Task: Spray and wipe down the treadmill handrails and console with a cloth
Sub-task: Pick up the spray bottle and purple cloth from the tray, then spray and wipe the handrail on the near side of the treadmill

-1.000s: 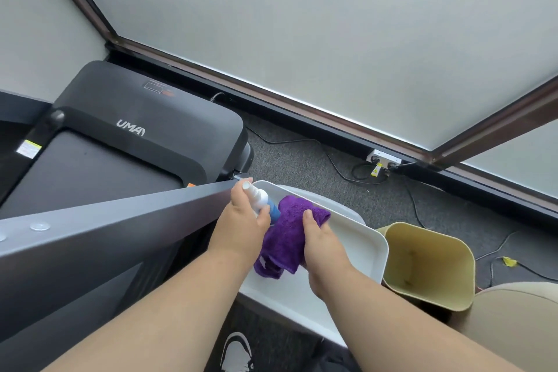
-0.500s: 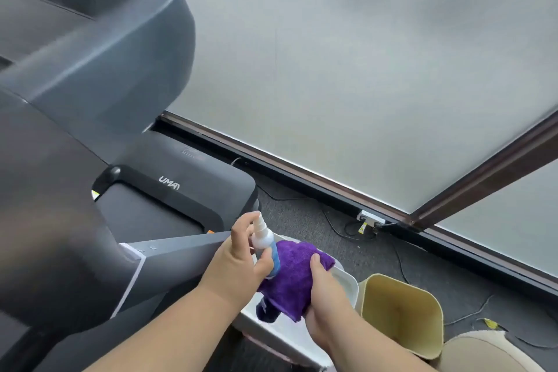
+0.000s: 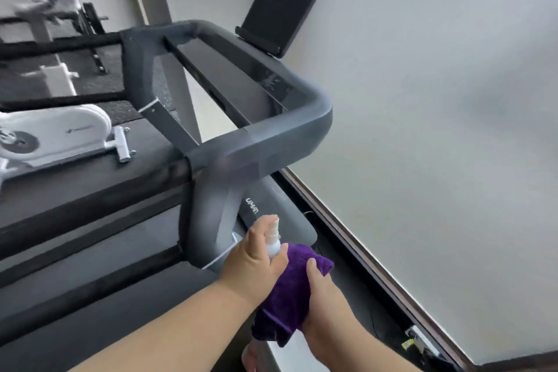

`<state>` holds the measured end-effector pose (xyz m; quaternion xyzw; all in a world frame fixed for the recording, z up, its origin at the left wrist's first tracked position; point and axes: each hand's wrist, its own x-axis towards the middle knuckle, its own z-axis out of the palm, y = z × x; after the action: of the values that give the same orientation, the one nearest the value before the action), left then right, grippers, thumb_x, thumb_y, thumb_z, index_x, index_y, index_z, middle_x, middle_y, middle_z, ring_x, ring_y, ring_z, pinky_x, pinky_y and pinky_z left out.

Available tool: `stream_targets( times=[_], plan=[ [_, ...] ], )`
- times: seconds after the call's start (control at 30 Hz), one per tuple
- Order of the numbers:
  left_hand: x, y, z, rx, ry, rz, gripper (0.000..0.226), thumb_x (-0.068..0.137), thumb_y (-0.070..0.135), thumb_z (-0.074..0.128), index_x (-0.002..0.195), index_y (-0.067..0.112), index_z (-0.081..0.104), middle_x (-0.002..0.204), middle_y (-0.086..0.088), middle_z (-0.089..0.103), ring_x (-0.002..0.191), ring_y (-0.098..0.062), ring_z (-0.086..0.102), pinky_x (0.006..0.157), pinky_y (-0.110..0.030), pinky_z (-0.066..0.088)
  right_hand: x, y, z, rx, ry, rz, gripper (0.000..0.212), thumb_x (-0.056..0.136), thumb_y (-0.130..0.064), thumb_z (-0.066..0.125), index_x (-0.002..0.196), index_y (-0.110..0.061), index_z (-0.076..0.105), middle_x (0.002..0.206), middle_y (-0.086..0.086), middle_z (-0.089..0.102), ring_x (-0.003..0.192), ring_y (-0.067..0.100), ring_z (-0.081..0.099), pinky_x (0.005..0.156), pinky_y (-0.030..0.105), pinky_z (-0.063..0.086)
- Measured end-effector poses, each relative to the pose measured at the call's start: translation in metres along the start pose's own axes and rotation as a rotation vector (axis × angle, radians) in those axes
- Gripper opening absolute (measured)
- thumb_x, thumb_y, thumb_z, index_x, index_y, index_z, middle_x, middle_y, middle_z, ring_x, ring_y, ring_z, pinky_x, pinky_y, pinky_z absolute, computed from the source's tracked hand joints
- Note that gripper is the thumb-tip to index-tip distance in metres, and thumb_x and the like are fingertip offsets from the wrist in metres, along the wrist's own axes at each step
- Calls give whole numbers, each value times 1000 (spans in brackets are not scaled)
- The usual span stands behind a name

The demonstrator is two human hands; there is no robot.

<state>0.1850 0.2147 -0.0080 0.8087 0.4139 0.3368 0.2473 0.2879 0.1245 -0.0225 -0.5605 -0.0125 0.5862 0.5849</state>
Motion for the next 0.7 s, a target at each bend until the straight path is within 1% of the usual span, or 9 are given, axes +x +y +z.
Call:
stream_targets(
  times=[0.07, 0.17, 0.23, 0.3, 0.37, 0.47, 0.57, 0.63, 0.7],
  plan=[
    [-6, -3, -22, 10, 74, -19, 63, 82, 30, 70, 127, 41, 28, 103, 2, 67, 84, -19, 65, 73, -33, 53, -10, 1, 19, -38, -59, -4, 29, 104, -41, 50, 126, -27, 61, 111, 6, 75, 97, 25, 74, 78, 42, 60],
    [-14, -6, -58, 52, 170, -24, 69, 81, 23, 73, 129, 46, 29, 108, -2, 68, 87, -20, 65, 74, -23, 47, -32, 2, 46, -83, -149, -66, 23, 105, -39, 47, 120, -29, 61, 108, 1, 76, 97, 21, 74, 84, 43, 60],
    [-22, -8, -84, 83, 221, -17, 71, 78, 19, 76, 130, 40, 33, 102, -5, 69, 80, -23, 66, 66, -22, 45, -43, 4, 67, -108, -171, -114, 23, 105, -41, 47, 120, -31, 61, 107, -1, 76, 99, 21, 73, 91, 46, 58],
    [-32, -13, -111, 94, 256, -7, 69, 77, 16, 76, 129, 36, 35, 95, -7, 69, 74, -24, 66, 63, -22, 44, -51, 8, 89, -159, -132, -165, 21, 103, -48, 47, 117, -39, 61, 104, -6, 76, 98, 19, 73, 90, 47, 58],
    [-46, -20, -137, 104, 227, -2, 67, 80, 17, 73, 129, 38, 33, 94, -5, 68, 72, -24, 64, 62, -24, 43, -60, 12, 114, -161, -130, -205, 22, 101, -52, 48, 115, -43, 61, 104, -8, 76, 98, 21, 73, 90, 50, 58],
    [-61, -30, -174, 83, 124, -48, 62, 86, 25, 66, 129, 47, 27, 101, 3, 64, 73, -21, 58, 62, -29, 45, -76, 23, 151, -90, -158, -229, 27, 97, -55, 53, 118, -42, 62, 110, -6, 75, 101, 24, 72, 93, 51, 56],
    [-63, -45, -209, -41, 32, -130, 58, 88, 29, 61, 128, 55, 28, 105, 14, 61, 80, -13, 60, 67, -33, 52, -89, 41, 185, -58, -199, -300, 27, 100, -46, 54, 123, -34, 62, 113, -1, 74, 104, 25, 71, 97, 51, 53],
    [-63, -53, -231, -89, 12, -128, 59, 87, 26, 63, 127, 55, 29, 103, 20, 61, 88, -5, 60, 76, -32, 51, -98, 54, 201, -5, -287, -307, 32, 102, -33, 54, 130, -20, 60, 119, 11, 72, 110, 31, 69, 101, 52, 51],
    [-64, -60, -252, -121, -1, -103, 60, 86, 23, 64, 125, 55, 31, 103, 23, 62, 89, 0, 59, 80, -28, 50, -106, 66, 213, 53, -359, -273, 43, 98, -32, 56, 133, -7, 58, 123, 21, 68, 115, 37, 65, 103, 53, 49]
  ],
)
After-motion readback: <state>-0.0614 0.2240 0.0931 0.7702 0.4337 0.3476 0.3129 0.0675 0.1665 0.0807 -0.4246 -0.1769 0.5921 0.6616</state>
